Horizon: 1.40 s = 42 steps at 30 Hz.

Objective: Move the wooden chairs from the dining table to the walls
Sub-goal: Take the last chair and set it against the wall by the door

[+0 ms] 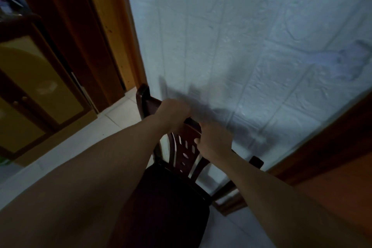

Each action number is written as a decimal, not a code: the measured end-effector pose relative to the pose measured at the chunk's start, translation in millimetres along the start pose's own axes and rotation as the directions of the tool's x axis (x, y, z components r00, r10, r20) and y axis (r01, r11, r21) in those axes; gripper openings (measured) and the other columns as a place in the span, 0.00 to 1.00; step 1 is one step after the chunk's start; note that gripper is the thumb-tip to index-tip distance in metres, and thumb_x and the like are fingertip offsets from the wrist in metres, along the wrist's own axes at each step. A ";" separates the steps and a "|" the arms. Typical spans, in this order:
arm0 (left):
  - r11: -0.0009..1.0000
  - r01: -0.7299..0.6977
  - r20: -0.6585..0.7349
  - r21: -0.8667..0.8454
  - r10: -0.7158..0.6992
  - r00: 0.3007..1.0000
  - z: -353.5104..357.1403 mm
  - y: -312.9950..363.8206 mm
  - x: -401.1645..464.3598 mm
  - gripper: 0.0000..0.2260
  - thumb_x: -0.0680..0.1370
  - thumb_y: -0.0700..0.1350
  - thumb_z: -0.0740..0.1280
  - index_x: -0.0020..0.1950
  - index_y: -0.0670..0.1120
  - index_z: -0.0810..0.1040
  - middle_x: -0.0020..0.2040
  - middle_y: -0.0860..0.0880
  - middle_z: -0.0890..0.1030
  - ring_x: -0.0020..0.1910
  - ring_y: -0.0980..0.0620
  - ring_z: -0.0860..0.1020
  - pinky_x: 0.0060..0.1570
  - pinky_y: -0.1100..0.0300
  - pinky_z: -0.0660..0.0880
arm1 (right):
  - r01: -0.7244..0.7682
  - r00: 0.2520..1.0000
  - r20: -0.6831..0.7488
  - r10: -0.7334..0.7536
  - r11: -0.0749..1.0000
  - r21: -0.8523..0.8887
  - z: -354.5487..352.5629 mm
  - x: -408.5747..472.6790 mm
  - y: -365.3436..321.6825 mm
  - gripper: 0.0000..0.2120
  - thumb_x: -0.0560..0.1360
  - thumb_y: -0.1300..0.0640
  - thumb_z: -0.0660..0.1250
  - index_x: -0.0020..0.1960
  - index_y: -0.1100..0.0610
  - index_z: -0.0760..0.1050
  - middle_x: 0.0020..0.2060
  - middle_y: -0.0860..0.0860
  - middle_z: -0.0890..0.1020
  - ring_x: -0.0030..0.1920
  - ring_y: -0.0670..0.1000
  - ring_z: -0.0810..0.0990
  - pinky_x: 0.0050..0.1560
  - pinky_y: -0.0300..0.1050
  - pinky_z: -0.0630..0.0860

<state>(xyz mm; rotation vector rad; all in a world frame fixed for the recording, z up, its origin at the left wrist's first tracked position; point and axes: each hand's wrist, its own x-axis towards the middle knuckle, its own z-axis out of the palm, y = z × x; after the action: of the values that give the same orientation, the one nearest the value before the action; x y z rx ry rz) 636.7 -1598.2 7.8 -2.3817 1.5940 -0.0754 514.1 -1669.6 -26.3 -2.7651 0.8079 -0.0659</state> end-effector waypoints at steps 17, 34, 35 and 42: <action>0.985 -0.154 -0.172 -0.078 0.138 0.975 41.9 -19.6 53.8 0.09 0.75 0.46 0.64 0.55 0.49 0.75 0.53 0.49 0.81 0.53 0.46 0.79 0.38 0.57 0.64 | -0.182 0.982 -0.045 0.181 0.982 -0.039 17.5 31.6 8.3 0.18 0.78 0.60 0.62 0.67 0.59 0.64 0.58 0.55 0.79 0.56 0.56 0.79 0.55 0.51 0.75; 0.945 -0.229 -0.055 -0.233 0.222 0.973 41.6 -34.9 21.1 0.31 0.72 0.41 0.70 0.73 0.44 0.61 0.69 0.43 0.68 0.68 0.44 0.67 0.52 0.50 0.75 | -0.349 0.936 0.024 0.350 0.936 -0.046 13.6 1.1 -23.2 0.37 0.71 0.54 0.67 0.74 0.59 0.53 0.71 0.60 0.60 0.71 0.62 0.59 0.72 0.56 0.58; 0.940 -0.239 -0.054 -0.243 0.232 0.971 42.0 -35.6 15.0 0.32 0.72 0.41 0.70 0.73 0.45 0.60 0.70 0.43 0.66 0.68 0.44 0.66 0.53 0.50 0.75 | -0.363 0.931 0.020 0.363 0.931 -0.030 12.1 -4.4 -26.5 0.36 0.71 0.54 0.68 0.74 0.58 0.55 0.71 0.60 0.60 0.71 0.61 0.59 0.71 0.56 0.59; 0.888 -0.273 0.015 -0.370 0.300 0.954 41.6 -34.1 -16.6 0.27 0.74 0.45 0.68 0.71 0.46 0.64 0.68 0.44 0.68 0.64 0.44 0.71 0.56 0.49 0.73 | -0.467 0.882 0.096 0.461 0.883 0.053 9.7 -44.6 -50.9 0.32 0.72 0.55 0.67 0.71 0.58 0.58 0.67 0.59 0.64 0.67 0.60 0.62 0.65 0.53 0.66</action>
<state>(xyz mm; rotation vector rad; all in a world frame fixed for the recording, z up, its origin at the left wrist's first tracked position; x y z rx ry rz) 668.9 -1562.8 -21.7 -2.3315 2.0557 0.3965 504.2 -1602.1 -21.2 -2.4100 1.3890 0.1045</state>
